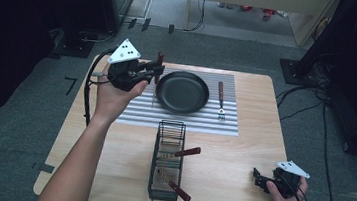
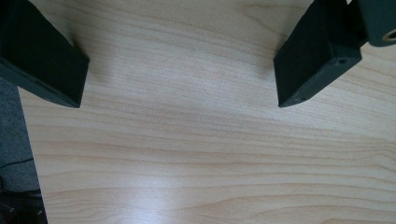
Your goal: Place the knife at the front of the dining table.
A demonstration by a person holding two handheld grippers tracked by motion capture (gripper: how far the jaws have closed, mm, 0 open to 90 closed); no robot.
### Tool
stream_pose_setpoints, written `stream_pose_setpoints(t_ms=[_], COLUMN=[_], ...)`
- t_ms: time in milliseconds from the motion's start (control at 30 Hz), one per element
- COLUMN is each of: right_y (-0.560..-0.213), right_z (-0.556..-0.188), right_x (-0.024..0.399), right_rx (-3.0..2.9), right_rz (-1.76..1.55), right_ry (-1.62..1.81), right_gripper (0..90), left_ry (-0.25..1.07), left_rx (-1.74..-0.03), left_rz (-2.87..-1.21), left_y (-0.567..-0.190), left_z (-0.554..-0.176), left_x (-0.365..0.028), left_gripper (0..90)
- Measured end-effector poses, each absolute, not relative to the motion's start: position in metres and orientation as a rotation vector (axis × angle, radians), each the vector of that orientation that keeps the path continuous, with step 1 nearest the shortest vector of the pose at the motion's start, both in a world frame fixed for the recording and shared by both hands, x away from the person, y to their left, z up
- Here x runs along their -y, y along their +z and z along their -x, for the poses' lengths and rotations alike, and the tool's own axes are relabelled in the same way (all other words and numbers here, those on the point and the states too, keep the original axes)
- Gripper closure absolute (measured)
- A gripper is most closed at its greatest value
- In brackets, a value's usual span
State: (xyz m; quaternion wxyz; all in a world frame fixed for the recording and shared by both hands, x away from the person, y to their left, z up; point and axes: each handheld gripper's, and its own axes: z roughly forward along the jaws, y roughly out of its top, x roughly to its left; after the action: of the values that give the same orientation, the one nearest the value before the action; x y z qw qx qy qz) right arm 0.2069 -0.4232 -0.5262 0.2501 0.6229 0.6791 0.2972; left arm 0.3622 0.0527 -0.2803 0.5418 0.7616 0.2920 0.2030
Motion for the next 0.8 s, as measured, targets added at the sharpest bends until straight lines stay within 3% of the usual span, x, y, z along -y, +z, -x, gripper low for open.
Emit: stream_pose_setpoints(t_ms=[467, 800], right_y=[-0.526, -0.526], right_z=[-0.207, -0.207], right_x=[0.423, 0.423], right_rx=[-1.849, -1.848], right_rz=[-1.696, -1.697], right_ry=[0.809, 0.809], right_gripper=[2.5, 2.5], left_ry=[0.443, 0.484], left_rx=[-0.919, -1.029], left_rz=[-1.771, -1.798], left_y=[-0.335, -0.361], left_z=[-0.375, -0.378], left_x=[-0.083, -0.086], left_gripper=[76.8, 76.7])
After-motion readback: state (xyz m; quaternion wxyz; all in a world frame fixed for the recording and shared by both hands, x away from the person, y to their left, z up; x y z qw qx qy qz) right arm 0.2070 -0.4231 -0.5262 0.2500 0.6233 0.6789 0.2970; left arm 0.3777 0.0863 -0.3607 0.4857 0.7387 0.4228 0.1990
